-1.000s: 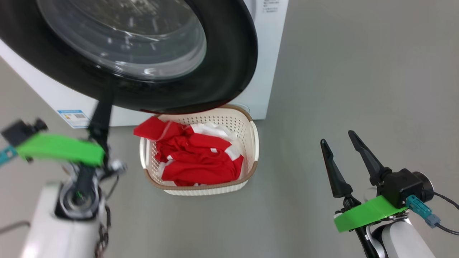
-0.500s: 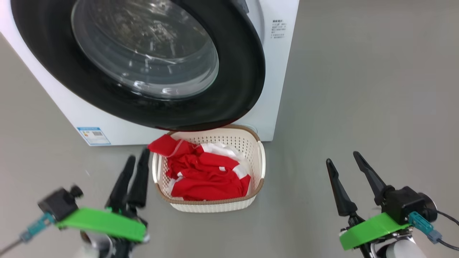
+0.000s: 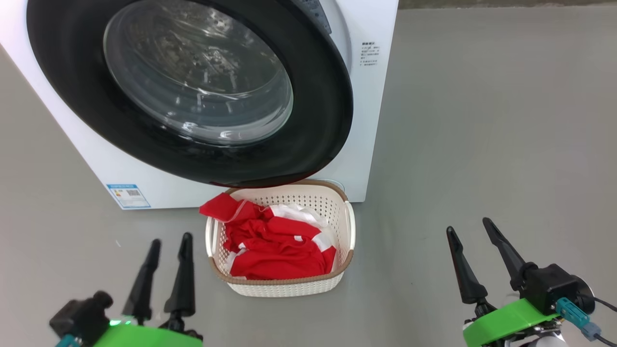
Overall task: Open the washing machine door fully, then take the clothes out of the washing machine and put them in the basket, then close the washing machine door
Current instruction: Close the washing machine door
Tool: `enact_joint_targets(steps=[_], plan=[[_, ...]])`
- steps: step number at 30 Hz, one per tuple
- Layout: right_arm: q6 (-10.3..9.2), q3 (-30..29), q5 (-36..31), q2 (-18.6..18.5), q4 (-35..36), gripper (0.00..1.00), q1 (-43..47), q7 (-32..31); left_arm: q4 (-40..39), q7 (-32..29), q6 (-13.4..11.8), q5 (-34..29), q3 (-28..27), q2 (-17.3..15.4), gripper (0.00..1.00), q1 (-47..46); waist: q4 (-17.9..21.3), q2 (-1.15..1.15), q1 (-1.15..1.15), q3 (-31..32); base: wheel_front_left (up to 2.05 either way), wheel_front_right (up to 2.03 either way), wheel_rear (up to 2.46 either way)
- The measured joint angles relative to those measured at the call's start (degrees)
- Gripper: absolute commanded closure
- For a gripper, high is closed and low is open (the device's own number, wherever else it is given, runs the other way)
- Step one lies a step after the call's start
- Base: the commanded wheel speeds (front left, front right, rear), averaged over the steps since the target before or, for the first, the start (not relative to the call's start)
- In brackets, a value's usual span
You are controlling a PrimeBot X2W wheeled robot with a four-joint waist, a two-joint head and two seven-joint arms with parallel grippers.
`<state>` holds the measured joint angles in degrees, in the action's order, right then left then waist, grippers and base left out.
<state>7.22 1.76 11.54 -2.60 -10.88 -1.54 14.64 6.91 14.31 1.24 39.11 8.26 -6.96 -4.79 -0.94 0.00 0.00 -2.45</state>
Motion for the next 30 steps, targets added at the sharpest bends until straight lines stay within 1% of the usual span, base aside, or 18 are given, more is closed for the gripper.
enact_joint_targets(steps=[1,2,4,8,16,23,30], plan=[[0.0,-0.2,0.1,0.0,0.1,0.0,0.3,0.0,-0.4,0.0,-0.3,-2.1,-0.8,0.4,0.0,0.7,0.0,0.0,0.0,0.1,0.0,0.0,0.0],[0.0,-0.2,0.1,0.0,0.1,0.0,0.3,0.0,-0.4,0.0,-0.3,-2.1,-0.8,0.4,0.0,0.7,0.0,0.0,0.0,0.1,0.0,0.0,0.0],[0.0,-0.3,0.9,0.0,0.3,0.0,0.4,0.0,-1.0,0.0,-0.8,-6.4,-2.0,0.8,0.0,2.2,0.1,0.0,0.0,0.4,0.0,0.0,0.0],[0.0,-0.6,1.2,0.0,1.2,0.0,0.7,0.0,-2.5,0.0,-0.8,-13.7,-3.4,2.0,0.0,4.2,0.0,0.0,0.0,0.9,0.0,0.0,0.0],[0.0,-1.1,1.0,0.2,3.0,0.0,3.7,0.0,-2.5,0.0,-0.8,-22.9,-6.1,3.2,0.0,7.0,0.0,0.0,0.0,2.2,0.0,0.0,0.0],[0.0,-1.1,0.9,0.2,3.7,0.0,3.9,0.0,-2.4,0.0,-0.7,-25.1,-7.1,4.0,0.0,7.3,0.2,0.0,0.0,2.2,0.0,0.0,0.0],[0.0,-1.1,0.9,0.2,3.8,0.0,4.0,0.0,-2.1,0.0,-0.6,-25.7,-7.3,4.2,0.0,7.3,0.1,0.0,0.0,1.9,0.0,0.0,0.0]])
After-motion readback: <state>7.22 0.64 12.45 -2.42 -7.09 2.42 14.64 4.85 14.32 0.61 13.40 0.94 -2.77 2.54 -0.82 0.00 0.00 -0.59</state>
